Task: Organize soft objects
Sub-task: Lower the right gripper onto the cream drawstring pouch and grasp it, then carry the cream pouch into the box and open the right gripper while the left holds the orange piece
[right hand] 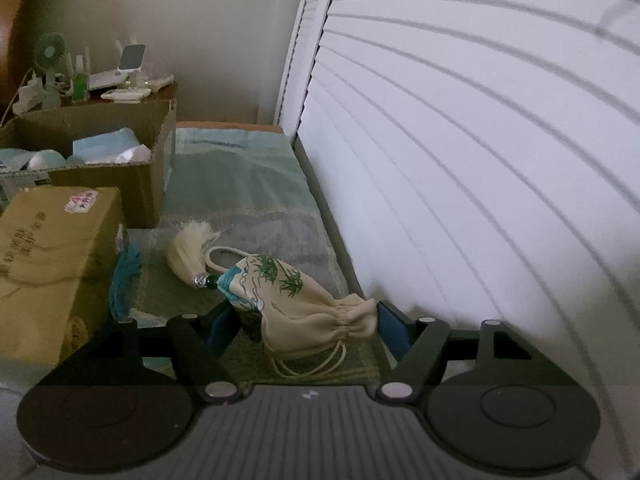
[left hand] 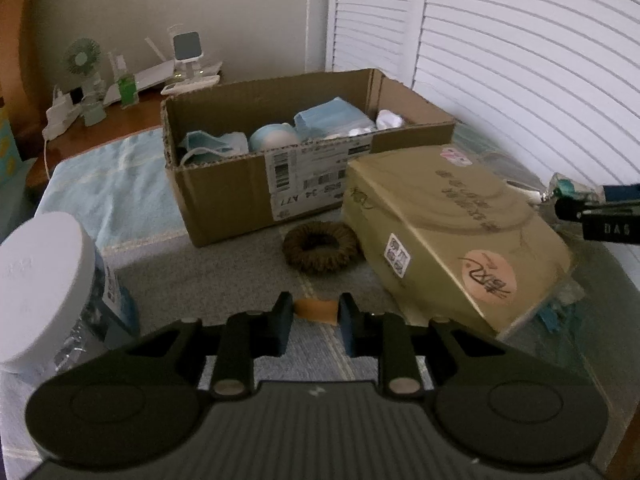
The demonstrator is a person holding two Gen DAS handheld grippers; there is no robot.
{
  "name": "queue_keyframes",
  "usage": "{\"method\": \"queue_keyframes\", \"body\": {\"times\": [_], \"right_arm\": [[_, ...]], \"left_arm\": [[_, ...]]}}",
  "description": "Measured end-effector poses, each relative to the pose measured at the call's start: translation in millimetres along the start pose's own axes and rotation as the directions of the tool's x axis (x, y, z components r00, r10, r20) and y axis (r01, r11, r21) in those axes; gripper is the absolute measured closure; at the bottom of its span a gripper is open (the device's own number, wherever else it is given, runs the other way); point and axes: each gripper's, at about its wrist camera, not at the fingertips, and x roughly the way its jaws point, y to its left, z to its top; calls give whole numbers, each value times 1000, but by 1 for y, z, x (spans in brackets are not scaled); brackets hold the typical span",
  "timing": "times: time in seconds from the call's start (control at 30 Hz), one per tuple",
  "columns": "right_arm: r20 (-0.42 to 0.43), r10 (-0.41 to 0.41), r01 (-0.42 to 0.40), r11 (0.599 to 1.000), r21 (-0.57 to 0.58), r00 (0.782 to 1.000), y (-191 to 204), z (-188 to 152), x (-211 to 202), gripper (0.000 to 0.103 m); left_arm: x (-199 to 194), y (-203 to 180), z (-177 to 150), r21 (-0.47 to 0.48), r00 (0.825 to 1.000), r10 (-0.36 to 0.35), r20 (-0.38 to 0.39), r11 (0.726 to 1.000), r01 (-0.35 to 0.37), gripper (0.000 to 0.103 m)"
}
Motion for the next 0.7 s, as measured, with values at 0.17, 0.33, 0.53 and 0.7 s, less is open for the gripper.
{"method": "queue_keyframes", "body": {"times": [0.17,0.33,0.53,0.7], "right_arm": [[15,25,-25,1000,1,1000,-5,5,-17,26],[27,70,-71,997,7,997,-9,14,-37,26],[59,110,-110,994,-2,992,-11,28,-61,26],[89,134,-133,991,-14,987,-13,43,-77,26]], "left_arm": [[-14,1,3,27,1000,-25,8,999,25,80],[-29,3,2,52,999,-51,3,997,51,80],[-53,4,-2,89,997,-72,15,994,71,80],[-68,4,-10,100,996,-81,32,992,78,80]]}}
